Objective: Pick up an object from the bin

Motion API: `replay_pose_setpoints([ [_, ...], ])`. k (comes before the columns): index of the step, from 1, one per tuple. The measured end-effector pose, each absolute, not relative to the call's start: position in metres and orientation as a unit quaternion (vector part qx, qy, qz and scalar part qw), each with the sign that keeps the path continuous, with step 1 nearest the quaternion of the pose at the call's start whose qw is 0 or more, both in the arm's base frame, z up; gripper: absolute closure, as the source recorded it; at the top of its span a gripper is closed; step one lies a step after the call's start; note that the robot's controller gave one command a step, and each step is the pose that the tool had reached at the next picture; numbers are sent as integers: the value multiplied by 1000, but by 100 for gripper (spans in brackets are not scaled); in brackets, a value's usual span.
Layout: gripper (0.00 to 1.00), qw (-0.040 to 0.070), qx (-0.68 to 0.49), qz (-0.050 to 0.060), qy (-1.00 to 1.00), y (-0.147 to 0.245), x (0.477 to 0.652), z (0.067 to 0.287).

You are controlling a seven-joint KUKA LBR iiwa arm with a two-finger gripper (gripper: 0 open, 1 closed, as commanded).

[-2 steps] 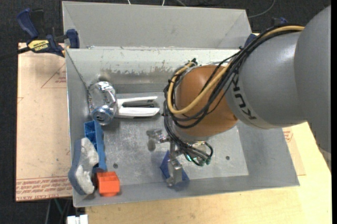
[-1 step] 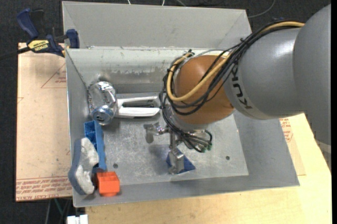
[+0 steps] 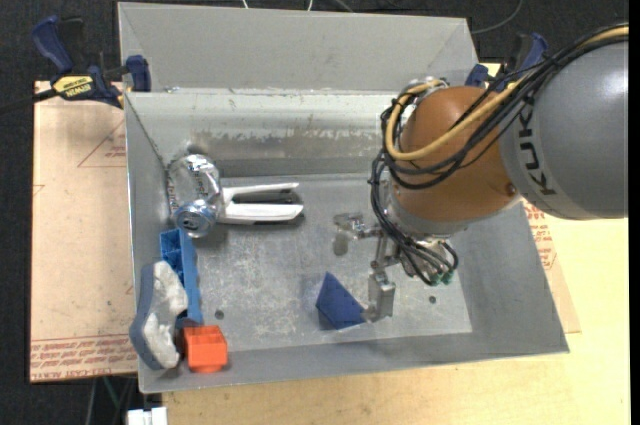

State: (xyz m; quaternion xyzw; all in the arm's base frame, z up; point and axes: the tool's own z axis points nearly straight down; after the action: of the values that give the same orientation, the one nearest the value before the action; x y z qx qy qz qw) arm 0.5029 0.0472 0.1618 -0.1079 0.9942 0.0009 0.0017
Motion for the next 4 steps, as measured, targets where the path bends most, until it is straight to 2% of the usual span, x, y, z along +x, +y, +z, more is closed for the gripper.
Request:
replay_pose_setpoints([
  [1,0,-1,-156,2,988,49,515,175],
  [2,0,0,-154,2,988,68,515,225],
  [3,0,-2,-209,3,978,53,500,135],
  [4,0,2,-189,2,982,58,500,141],
])
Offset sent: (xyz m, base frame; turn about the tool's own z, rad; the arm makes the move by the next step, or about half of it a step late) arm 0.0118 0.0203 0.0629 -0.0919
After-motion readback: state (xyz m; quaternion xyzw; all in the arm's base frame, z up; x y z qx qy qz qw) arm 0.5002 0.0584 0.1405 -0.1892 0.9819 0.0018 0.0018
